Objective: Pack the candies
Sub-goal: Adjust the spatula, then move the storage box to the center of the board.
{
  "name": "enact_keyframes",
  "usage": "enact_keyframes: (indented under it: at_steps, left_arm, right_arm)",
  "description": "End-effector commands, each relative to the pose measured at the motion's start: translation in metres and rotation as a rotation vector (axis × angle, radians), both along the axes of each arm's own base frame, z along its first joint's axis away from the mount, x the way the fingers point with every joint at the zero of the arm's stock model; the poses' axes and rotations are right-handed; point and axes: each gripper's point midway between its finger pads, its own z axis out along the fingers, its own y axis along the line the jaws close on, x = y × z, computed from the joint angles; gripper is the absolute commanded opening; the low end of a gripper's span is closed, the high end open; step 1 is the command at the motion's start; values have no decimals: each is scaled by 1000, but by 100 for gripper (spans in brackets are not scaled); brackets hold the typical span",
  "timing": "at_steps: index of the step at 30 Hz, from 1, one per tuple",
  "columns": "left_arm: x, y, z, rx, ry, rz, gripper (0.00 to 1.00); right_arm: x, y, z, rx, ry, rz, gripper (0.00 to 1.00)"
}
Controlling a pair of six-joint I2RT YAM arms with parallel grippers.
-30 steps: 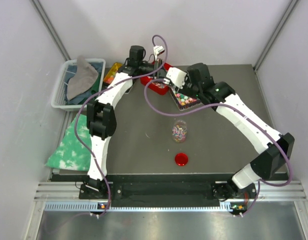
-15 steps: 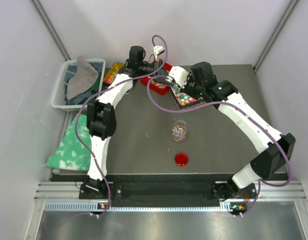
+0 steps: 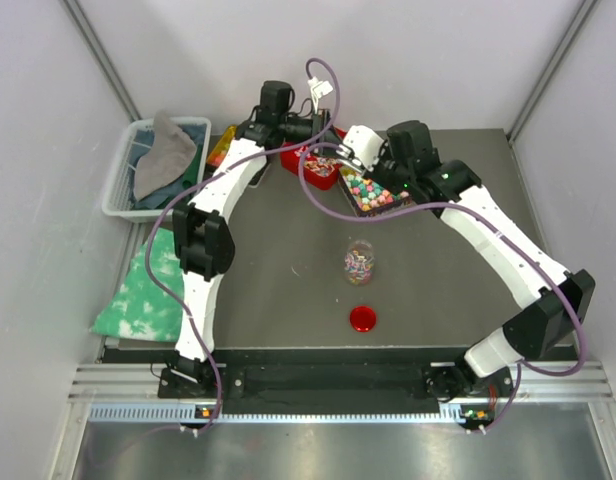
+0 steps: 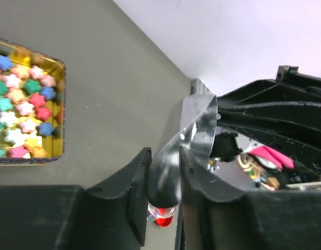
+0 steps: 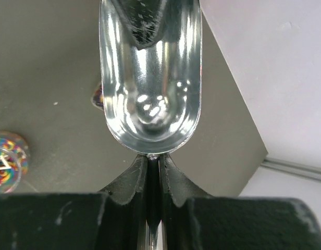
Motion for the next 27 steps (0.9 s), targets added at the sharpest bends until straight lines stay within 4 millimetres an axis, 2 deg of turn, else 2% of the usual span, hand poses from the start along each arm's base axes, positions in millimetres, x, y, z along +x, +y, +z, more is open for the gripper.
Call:
enact_keyframes:
  at_steps: [1, 3, 6, 7, 9, 10, 15, 16, 18, 19, 20, 25, 27]
  left_arm:
    - [11, 0, 15, 75, -169, 86, 45]
    - [22, 3, 8, 102, -184, 130, 47]
    - [42, 9, -1, 140, -208, 208, 61]
    - [48, 11, -4, 157, -218, 234, 76]
    - [60, 13, -13, 194, -239, 285, 93]
    - [71, 16, -20, 234, -252, 346, 99]
    - [104, 23, -68, 412, -280, 510, 99]
    - [113, 24, -82, 485, -291, 578, 99]
    - [117, 24, -96, 549, -300, 621, 99]
    - [115, 15, -106, 584, -305, 630, 99]
    - [122, 20, -113, 639, -314, 692, 99]
    - [114, 0, -146, 731, -275, 740, 99]
    - [114, 3, -154, 775, -281, 773, 99]
  right_arm:
    - [9, -30, 61, 73, -158, -121, 0]
    - [10, -44, 66, 75, -171, -157, 0]
    - [8, -62, 71, 84, -183, -202, 0]
    - [7, -65, 71, 84, -185, -212, 0]
    - [5, -81, 74, 81, -197, -248, 0]
    - [4, -87, 74, 78, -195, -260, 0]
    - [3, -124, 73, 78, -207, -351, 0]
    - [3, -134, 76, 83, -216, -375, 0]
    - [2, -143, 76, 85, -217, -397, 0]
    - [0, -149, 77, 85, -221, -413, 0]
    - [-1, -151, 78, 88, -228, -419, 0]
    - [-7, -156, 76, 97, -230, -436, 0]
    - [-9, -157, 76, 96, -232, -439, 0]
